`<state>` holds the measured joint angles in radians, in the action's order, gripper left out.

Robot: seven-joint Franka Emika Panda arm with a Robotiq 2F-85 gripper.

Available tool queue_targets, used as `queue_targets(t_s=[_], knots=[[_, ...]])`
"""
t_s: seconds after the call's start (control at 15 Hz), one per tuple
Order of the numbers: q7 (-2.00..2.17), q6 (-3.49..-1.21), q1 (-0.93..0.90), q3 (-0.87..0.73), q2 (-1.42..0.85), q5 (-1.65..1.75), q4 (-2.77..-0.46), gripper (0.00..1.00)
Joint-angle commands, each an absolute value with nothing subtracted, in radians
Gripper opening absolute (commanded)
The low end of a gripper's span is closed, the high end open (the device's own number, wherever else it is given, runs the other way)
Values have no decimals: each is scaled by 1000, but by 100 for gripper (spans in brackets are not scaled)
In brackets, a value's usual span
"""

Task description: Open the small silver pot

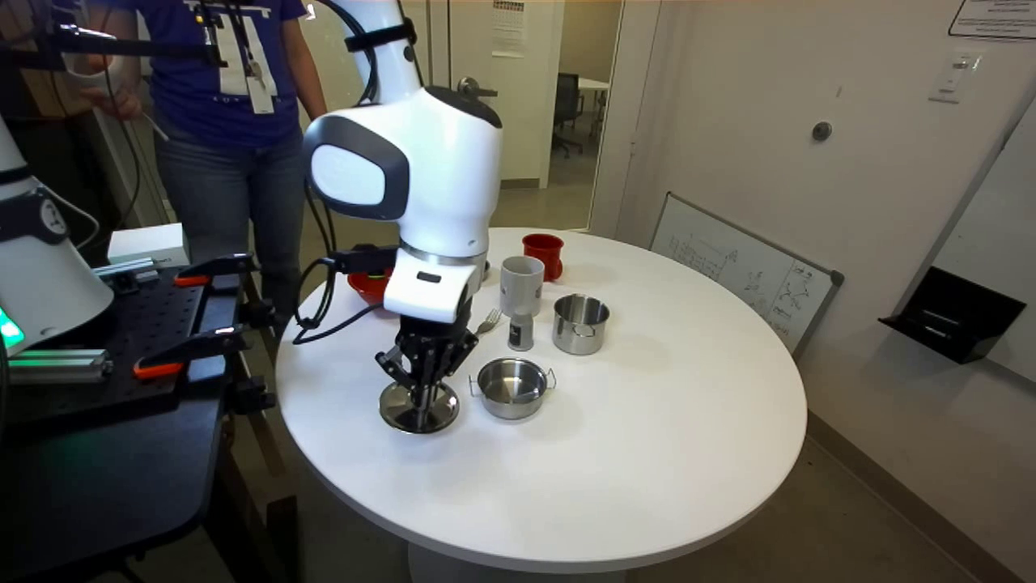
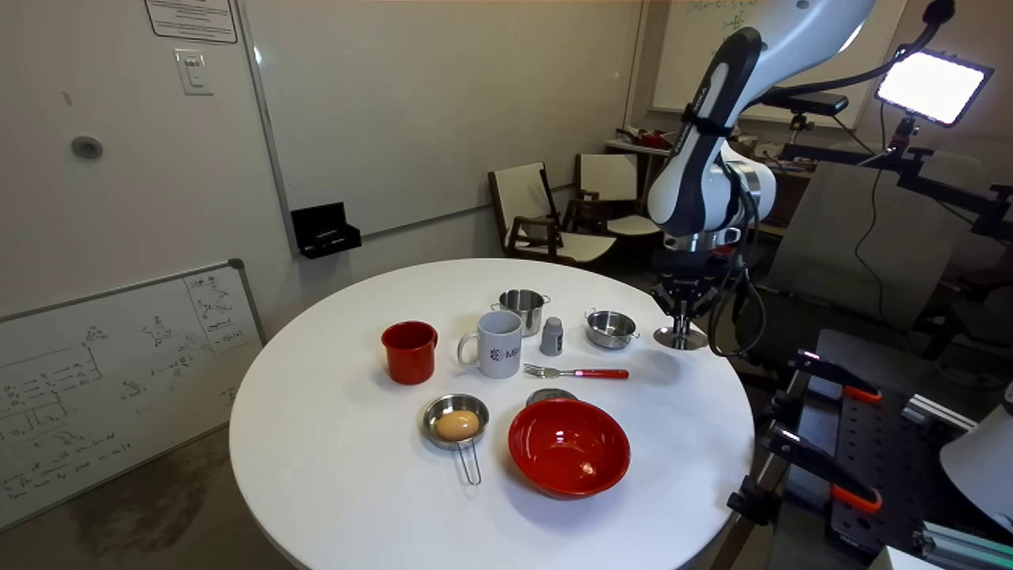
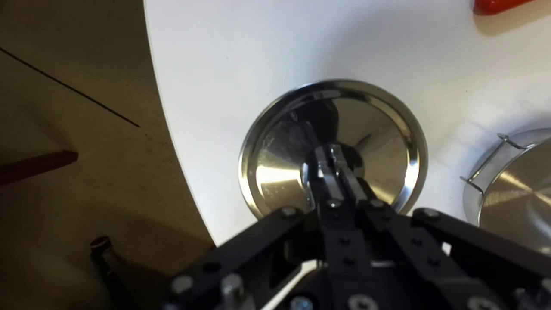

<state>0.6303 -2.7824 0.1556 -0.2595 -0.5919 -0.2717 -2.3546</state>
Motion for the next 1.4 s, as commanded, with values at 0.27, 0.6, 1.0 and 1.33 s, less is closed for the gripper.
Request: queue_targets(t_s=[0.27, 0.6, 1.0, 1.33], knots=[[636, -2846, 151, -268, -747, -308, -2233, 5], [641, -2837, 150, -273, -788, -317, -2186, 31], [684, -2842, 124, -305, -824, -312, -2157, 64], [791, -2808, -60, -483, -729, -241, -2242, 99]])
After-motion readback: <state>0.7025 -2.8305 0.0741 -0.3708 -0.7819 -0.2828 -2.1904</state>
